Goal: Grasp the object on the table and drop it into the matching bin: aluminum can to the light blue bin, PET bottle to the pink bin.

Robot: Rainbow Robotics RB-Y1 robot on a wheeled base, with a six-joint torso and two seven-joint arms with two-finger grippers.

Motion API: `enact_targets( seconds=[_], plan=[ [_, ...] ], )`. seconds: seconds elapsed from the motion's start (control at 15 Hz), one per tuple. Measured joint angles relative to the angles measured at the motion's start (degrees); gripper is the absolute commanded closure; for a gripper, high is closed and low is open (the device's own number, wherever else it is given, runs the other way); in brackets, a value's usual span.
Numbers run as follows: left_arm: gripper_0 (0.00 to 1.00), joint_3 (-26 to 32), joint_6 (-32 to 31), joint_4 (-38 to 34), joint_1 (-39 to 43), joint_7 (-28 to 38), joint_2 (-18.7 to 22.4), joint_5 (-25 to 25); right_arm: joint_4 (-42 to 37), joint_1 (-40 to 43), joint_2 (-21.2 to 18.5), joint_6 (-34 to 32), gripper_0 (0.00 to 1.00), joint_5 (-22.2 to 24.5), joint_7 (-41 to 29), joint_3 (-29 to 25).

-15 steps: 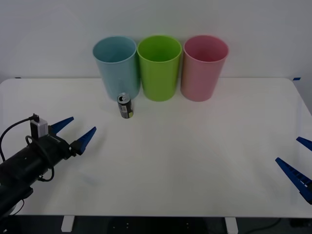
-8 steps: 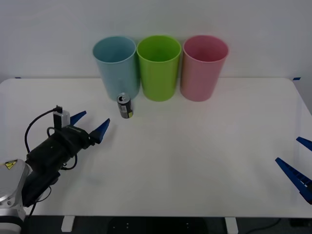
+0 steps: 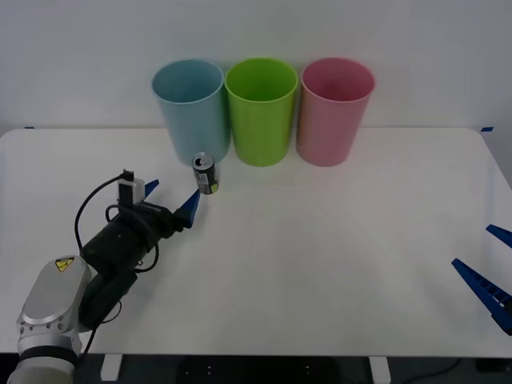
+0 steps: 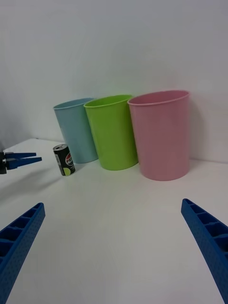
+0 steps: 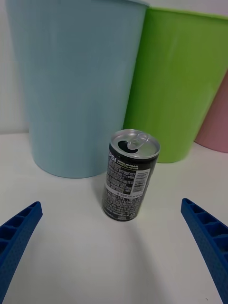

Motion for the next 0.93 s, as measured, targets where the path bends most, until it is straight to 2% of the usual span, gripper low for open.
enact_targets(
  seconds=[0.6,0.8,0.93],
  plan=[
    [0.00,-5.30,11.82,8.45,-7.43,-0.83,-1.48,0.44,0.00,0.00,0.00,0.00,0.00,0.00,0.00,0.00],
    [0.00,-5.74,13.68,9.83,-8.70,-0.84,-3.37,-0.73,0.00,0.00,0.00,0.00,0.00,0.00,0.00,0.00],
    [0.00,-5.76,14.86,13.25,-11.15,-0.98,-4.08,-1.57,0.00,0.00,0.00,0.00,0.00,0.00,0.00,0.00]
  ],
)
